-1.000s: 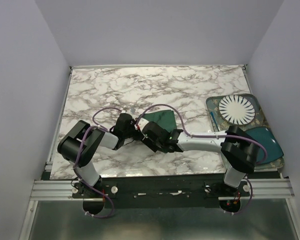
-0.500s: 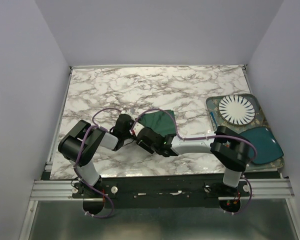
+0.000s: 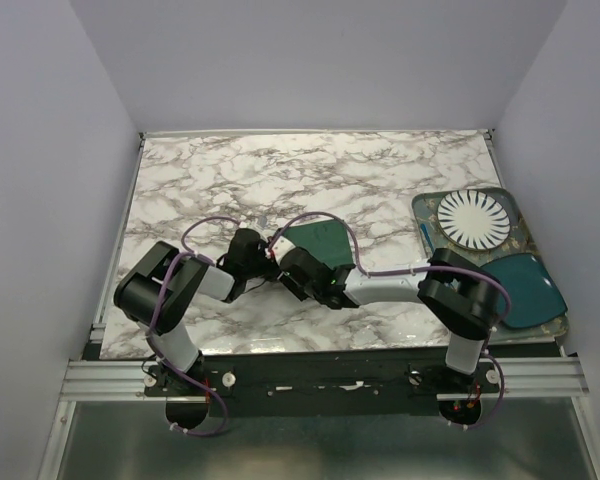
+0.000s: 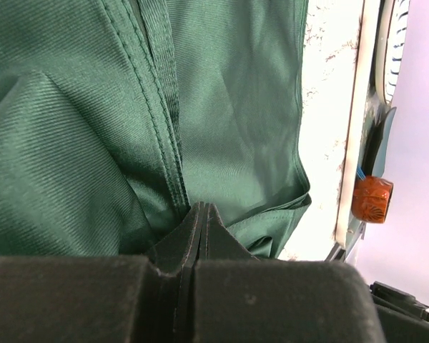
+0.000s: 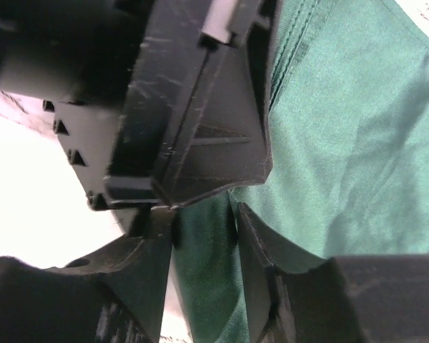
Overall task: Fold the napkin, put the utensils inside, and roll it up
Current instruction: Roll the napkin with the utensil
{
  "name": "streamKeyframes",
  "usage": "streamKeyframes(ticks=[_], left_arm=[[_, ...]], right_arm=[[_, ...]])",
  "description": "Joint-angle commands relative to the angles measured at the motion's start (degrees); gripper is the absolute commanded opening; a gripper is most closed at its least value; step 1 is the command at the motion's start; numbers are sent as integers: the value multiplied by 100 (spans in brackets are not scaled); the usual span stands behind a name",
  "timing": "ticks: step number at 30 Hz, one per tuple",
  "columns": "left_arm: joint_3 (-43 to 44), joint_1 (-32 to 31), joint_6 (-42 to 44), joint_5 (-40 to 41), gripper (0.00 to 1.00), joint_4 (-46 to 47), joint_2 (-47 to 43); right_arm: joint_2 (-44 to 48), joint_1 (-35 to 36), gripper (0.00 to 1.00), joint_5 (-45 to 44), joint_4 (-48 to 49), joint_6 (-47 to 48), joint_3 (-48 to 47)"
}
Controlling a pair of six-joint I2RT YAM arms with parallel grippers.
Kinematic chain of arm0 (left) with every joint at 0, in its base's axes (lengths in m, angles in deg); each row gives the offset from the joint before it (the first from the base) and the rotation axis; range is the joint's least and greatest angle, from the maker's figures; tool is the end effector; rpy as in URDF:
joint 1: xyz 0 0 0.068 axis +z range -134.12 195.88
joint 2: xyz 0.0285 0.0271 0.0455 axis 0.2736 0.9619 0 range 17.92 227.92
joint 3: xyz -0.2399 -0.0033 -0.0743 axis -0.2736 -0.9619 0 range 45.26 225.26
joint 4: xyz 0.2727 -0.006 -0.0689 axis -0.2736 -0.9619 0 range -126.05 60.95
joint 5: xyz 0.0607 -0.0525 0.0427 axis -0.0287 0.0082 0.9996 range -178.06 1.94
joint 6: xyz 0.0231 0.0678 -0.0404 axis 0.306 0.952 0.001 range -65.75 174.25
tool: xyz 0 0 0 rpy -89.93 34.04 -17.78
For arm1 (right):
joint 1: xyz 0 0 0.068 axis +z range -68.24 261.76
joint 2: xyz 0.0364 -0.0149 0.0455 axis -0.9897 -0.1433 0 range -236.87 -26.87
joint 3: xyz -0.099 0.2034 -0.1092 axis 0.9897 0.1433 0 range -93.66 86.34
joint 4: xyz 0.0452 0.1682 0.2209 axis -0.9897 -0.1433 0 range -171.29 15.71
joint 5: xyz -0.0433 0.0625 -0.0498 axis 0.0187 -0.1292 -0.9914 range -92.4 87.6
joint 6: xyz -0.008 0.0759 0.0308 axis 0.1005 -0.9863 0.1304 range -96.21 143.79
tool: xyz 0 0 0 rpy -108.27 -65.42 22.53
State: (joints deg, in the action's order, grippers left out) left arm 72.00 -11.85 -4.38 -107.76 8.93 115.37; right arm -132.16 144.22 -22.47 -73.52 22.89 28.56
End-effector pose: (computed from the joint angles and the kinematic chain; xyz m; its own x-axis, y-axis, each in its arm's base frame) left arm 0.2674 -0.1679 0.0453 -0.8375 -0.4680 -0.2823 -0.0499 0.5799 -0.8132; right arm 0.2088 0.3472 0.0880 -0.3481 -0.6355 -0.6892 -0.7187 0.6530 -0.2391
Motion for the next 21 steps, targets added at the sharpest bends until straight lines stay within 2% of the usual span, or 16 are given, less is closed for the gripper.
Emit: streamKeyframes(ticks=[1, 6, 8, 9, 11, 12, 15, 17, 21], left_arm=[[-363, 83, 458, 494, 0, -1565, 196], [-222, 118, 633, 450, 2, -1828, -189], [-47, 179, 747, 485, 9, -2178, -436], [23, 215, 861, 520, 20, -2320, -733], [269, 337, 993, 607, 32, -2731, -1068], [366, 408, 1064, 608, 41, -2873, -1357], [726, 784, 1292, 617, 53, -3401, -1754], [973, 961, 1503, 634, 55, -3787, -2045], [1166, 1269, 1732, 547, 59, -4429, -2406]], right_arm=[[-456, -225, 37, 21, -394, -103, 346], [-571, -287, 22, 451, -280, -138, 381], [-519, -330, 17, 715, -245, -138, 408], [-483, -357, 15, 846, -192, -138, 408], [-422, -497, 12, 1338, -183, -173, 399], [-404, -567, 11, 1548, -131, -190, 390], [-448, -857, 6, 2506, -122, -357, 329], [-553, -1111, 1, 3148, -122, -550, 232], [-615, -1481, 1, 4035, 237, -884, 258]])
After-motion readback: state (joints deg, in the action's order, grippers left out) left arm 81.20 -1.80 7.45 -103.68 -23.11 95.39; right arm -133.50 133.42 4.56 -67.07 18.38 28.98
